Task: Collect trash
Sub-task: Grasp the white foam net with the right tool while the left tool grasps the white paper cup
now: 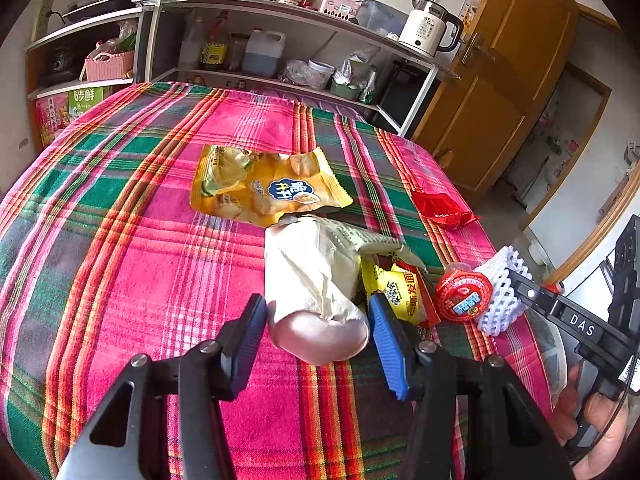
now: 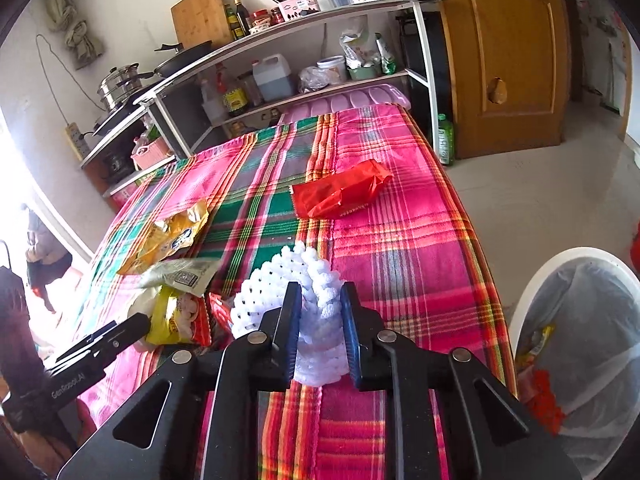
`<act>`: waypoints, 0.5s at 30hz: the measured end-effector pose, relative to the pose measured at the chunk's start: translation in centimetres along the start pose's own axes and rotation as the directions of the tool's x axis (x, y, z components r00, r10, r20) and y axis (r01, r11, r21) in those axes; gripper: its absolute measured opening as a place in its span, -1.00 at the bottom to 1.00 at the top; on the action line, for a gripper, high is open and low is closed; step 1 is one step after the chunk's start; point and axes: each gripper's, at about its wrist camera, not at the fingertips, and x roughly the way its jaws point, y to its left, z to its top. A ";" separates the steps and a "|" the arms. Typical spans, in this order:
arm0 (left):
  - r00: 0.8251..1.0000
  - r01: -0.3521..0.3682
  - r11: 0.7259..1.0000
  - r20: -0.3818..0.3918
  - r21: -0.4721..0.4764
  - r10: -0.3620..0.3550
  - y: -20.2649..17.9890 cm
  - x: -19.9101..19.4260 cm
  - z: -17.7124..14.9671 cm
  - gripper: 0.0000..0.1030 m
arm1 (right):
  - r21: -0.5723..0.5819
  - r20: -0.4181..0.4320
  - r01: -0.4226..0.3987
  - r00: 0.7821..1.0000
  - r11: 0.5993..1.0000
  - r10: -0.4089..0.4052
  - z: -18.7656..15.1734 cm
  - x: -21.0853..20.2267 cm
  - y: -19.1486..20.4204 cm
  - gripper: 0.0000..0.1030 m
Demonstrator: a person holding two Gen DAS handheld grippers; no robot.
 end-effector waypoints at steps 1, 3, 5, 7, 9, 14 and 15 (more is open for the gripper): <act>1.000 -0.003 1.000 0.006 0.002 0.003 0.0 -0.3 -0.1 0.06 | 0.000 0.001 -0.006 1.000 1.000 0.006 -0.2 -0.3 0.0 -0.61; 1.000 -0.007 1.000 0.015 0.002 0.007 0.1 -0.8 -0.3 0.06 | 0.000 0.005 -0.012 1.000 1.000 0.012 -0.5 -1.0 -0.1 -0.61; 1.000 -0.010 1.000 0.029 0.004 0.010 0.2 -1.5 -0.4 0.05 | -0.002 0.012 -0.018 1.000 1.000 0.018 -0.9 -1.8 -0.2 -0.61; 0.999 -0.014 1.000 0.042 0.005 0.013 0.3 -2.2 -0.6 0.05 | -0.005 0.019 -0.023 1.000 1.000 0.023 -1.4 -2.7 -0.3 -0.61; 0.998 -0.014 1.000 0.055 0.005 0.014 0.3 -2.9 -0.8 0.05 | -0.007 0.027 -0.024 0.999 1.000 0.024 -1.8 -3.5 -0.4 -0.61; 0.996 -0.022 1.000 0.088 0.008 0.021 0.2 -4.9 -1.3 0.04 | -0.001 0.041 -0.029 0.999 1.000 0.029 -2.7 -5.4 -0.8 -0.61; 0.995 -0.021 1.000 0.094 0.009 0.020 0.1 -5.3 -1.4 0.04 | 0.001 0.044 -0.030 0.999 1.000 0.030 -2.9 -5.7 -0.9 -0.61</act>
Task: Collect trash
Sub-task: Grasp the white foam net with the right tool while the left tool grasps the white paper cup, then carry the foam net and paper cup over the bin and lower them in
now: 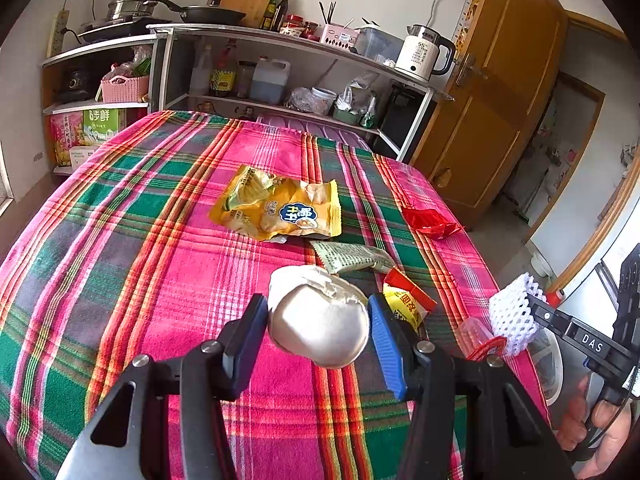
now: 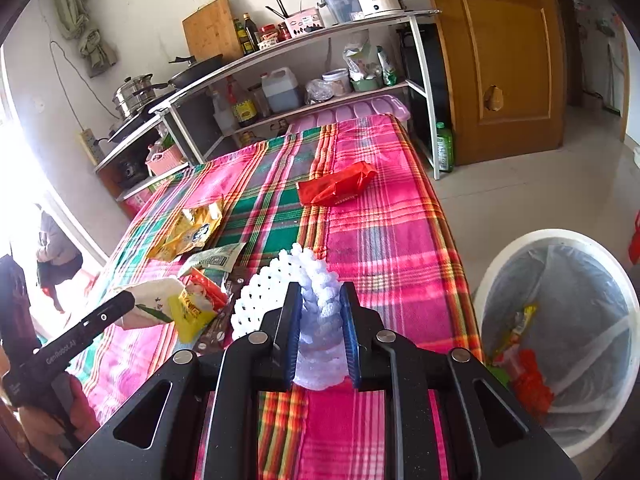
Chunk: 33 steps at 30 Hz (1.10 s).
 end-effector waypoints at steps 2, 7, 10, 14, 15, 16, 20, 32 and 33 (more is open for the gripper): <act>1.000 -0.001 1.000 0.012 0.000 0.001 -0.1 -0.6 0.0 0.04 | 0.005 0.007 0.000 1.000 1.000 0.000 -0.2 -0.6 -0.2 -0.61; 0.999 0.000 1.000 0.042 0.007 0.000 -0.6 -2.2 0.1 0.04 | 0.012 0.028 -0.004 1.000 1.000 0.004 -0.5 -2.2 -0.5 -0.61; 0.998 0.001 1.000 0.061 0.017 -0.002 -0.9 -2.9 0.3 0.03 | 0.015 0.039 -0.005 0.999 1.000 0.005 -0.6 -2.9 -0.8 -0.61; 0.997 0.006 1.000 0.082 0.024 -0.008 -1.3 -3.7 0.5 0.04 | 0.020 0.052 -0.008 0.999 1.000 0.007 -0.7 -3.7 -1.1 -0.61; 0.996 0.006 1.000 0.086 0.025 -0.008 -1.5 -3.9 0.6 0.03 | 0.021 0.056 -0.008 0.998 1.000 0.007 -0.7 -4.0 -1.1 -0.61; 0.996 0.007 1.000 0.091 0.027 -0.010 -1.6 -4.1 0.7 0.03 | 0.022 0.060 -0.008 0.998 1.000 0.006 -0.7 -4.2 -1.1 -0.61; 0.994 0.023 0.999 0.110 0.036 -0.027 -2.3 -4.8 0.9 0.03 | 0.030 0.072 -0.004 0.997 1.000 0.002 -0.7 -4.9 -1.5 -0.61; 0.982 0.168 0.975 0.056 0.147 -0.178 -9.1 -3.2 0.7 0.03 | 0.076 0.088 0.052 0.994 0.996 -0.059 -1.8 -7.3 -4.6 -0.61; 0.980 0.183 0.970 0.047 0.157 -0.193 -9.8 -3.0 0.7 0.04 | 0.084 0.089 0.060 0.994 0.995 -0.068 -1.9 -7.6 -5.1 -0.61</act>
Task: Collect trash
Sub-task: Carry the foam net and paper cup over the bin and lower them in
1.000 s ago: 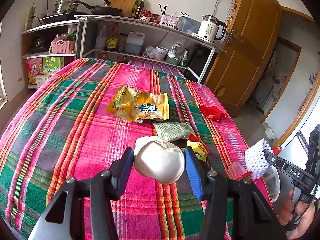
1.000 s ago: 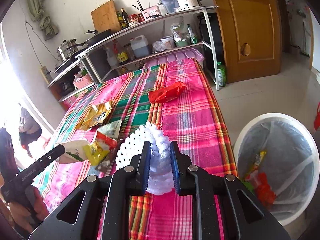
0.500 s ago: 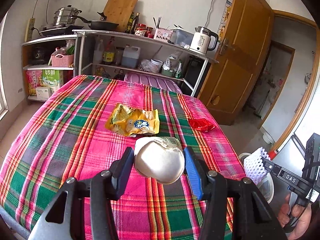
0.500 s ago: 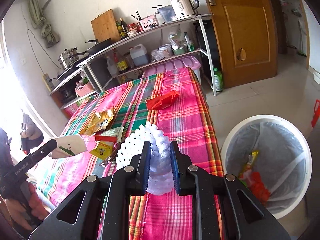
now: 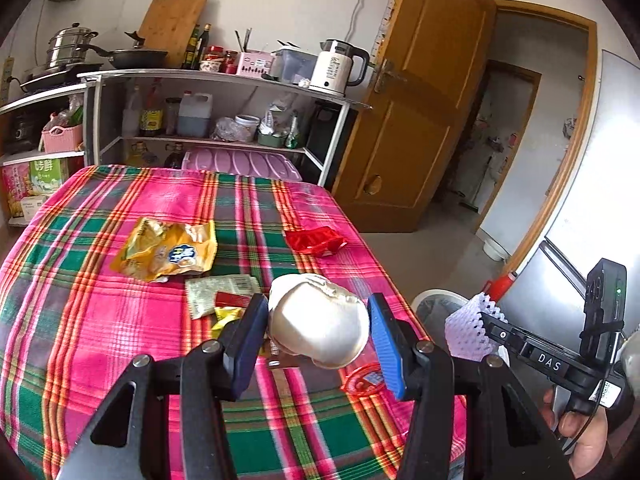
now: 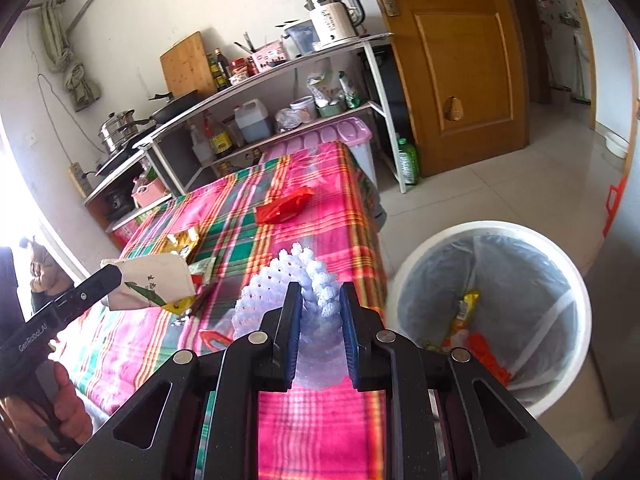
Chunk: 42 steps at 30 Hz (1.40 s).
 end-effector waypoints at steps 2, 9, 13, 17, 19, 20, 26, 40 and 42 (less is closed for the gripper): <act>0.999 0.032 0.999 -0.013 0.020 -0.032 -1.4 0.7 0.0 0.04 | 0.012 0.004 0.017 1.000 1.000 -0.017 -0.1 -0.5 -0.9 -0.61; 0.989 0.136 0.987 -0.065 0.089 -0.130 -6.3 3.4 -0.5 0.04 | 0.081 0.012 0.079 0.997 0.994 -0.080 -0.7 -2.0 -5.1 -0.61; 0.980 0.185 0.976 -0.100 0.119 -0.173 -8.8 5.0 -1.1 0.04 | 0.118 0.011 0.106 0.994 0.987 -0.108 -1.0 -2.6 -7.4 -0.61; 0.971 0.219 0.965 -0.134 0.147 -0.200 -11.0 6.4 -1.6 0.04 | 0.151 0.004 0.125 0.992 0.981 -0.127 -1.5 -2.9 -9.6 -0.61; 0.966 0.233 0.960 -0.152 0.157 -0.210 -11.9 7.1 -1.9 0.04 | 0.163 -0.002 0.133 0.991 0.978 -0.135 -1.7 -2.8 -10.3 -0.61; 0.963 0.241 0.957 -0.161 0.164 -0.215 -12.4 7.5 -2.0 0.04 | 0.169 -0.005 0.137 0.990 0.976 -0.138 -1.9 -2.8 -10.7 -0.61; 0.951 0.266 0.945 -0.211 0.190 -0.226 -14.6 9.6 -3.0 0.04 | 0.204 -0.033 0.159 0.987 0.966 -0.156 -2.5 -2.1 -13.0 -0.61; 0.922 0.287 0.942 -0.318 0.175 -0.222 -16.6 13.6 -4.8 0.06 | 0.263 -0.089 0.201 0.979 0.944 -0.184 -3.4 -0.6 -16.1 -0.35; 0.919 0.292 0.941 -0.323 0.168 -0.227 -16.6 13.9 -4.9 0.06 | 0.266 -0.088 0.198 0.980 0.944 -0.181 -3.5 -0.6 -16.2 -0.32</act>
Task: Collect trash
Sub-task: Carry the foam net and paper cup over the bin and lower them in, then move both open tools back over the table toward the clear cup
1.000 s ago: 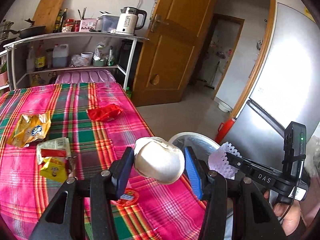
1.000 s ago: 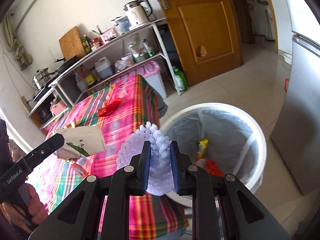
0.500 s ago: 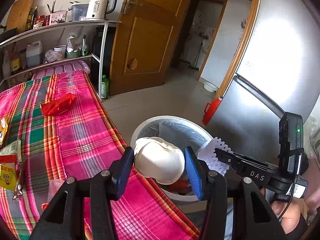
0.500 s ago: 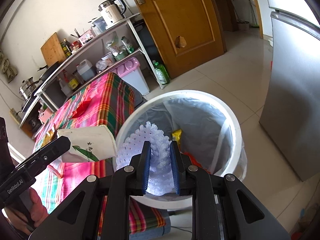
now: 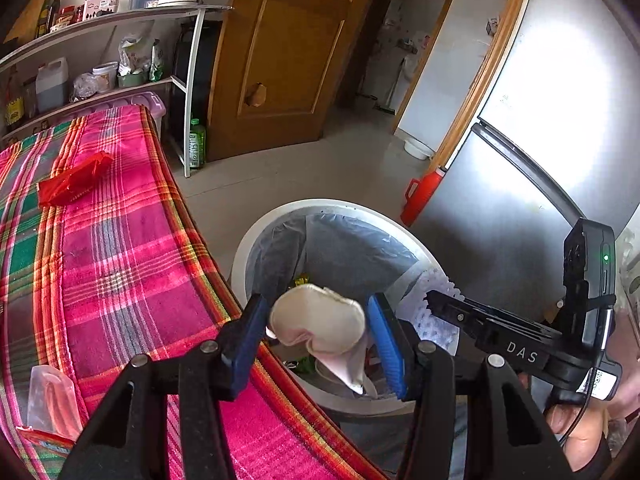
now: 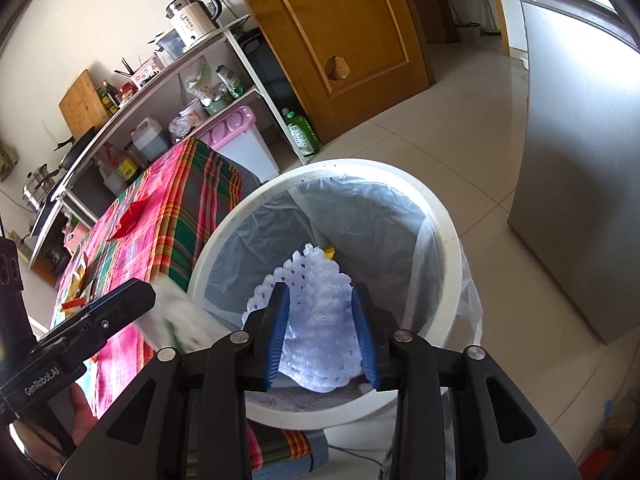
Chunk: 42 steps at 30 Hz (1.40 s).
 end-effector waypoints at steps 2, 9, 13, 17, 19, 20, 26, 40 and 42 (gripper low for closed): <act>1.000 0.001 1.000 -0.003 -0.003 -0.001 0.0 0.1 0.0 0.06 | 0.000 0.003 -0.001 1.000 1.000 0.001 -0.1 0.0 -0.2 -0.31; 1.000 0.016 1.000 0.025 -0.014 -0.016 0.3 -1.2 0.2 0.06 | -0.012 0.023 -0.004 1.000 1.000 0.004 0.0 -0.9 0.4 -0.30; 0.998 0.021 1.000 0.067 -0.009 -0.021 0.4 -3.0 0.0 0.06 | -0.038 0.052 -0.027 0.998 0.999 0.029 -0.1 -2.2 1.5 -0.30; 0.994 0.017 1.000 0.104 -0.012 -0.015 0.6 -4.9 -0.3 0.06 | -0.081 0.085 -0.046 0.995 0.996 0.053 -0.3 -3.7 3.1 -0.30; 0.993 0.012 1.000 0.122 -0.015 -0.010 0.8 -5.9 -0.5 0.06 | -0.096 0.093 -0.057 0.993 0.994 0.066 -0.4 -4.1 3.8 -0.30; 0.991 0.008 1.000 0.131 -0.017 -0.006 1.1 -6.4 -0.5 0.06 | -0.107 0.096 -0.065 0.993 0.992 0.075 -0.4 -4.4 4.2 -0.30; 0.984 -0.030 0.999 0.176 -0.042 0.037 2.7 -9.3 -1.5 0.06 | -0.166 0.095 -0.102 0.988 0.981 0.119 -1.1 -5.1 6.9 -0.30; 0.959 -0.140 0.982 0.230 -0.125 0.166 8.2 -14.2 -3.9 0.06 | -0.286 0.038 -0.204 0.974 0.936 0.224 -3.1 -4.3 12.5 -0.29; 0.955 -0.155 0.978 0.232 -0.138 0.185 9.1 -14.7 -4.3 0.06 | -0.300 0.029 -0.217 0.971 0.929 0.236 -3.4 -4.2 13.2 -0.28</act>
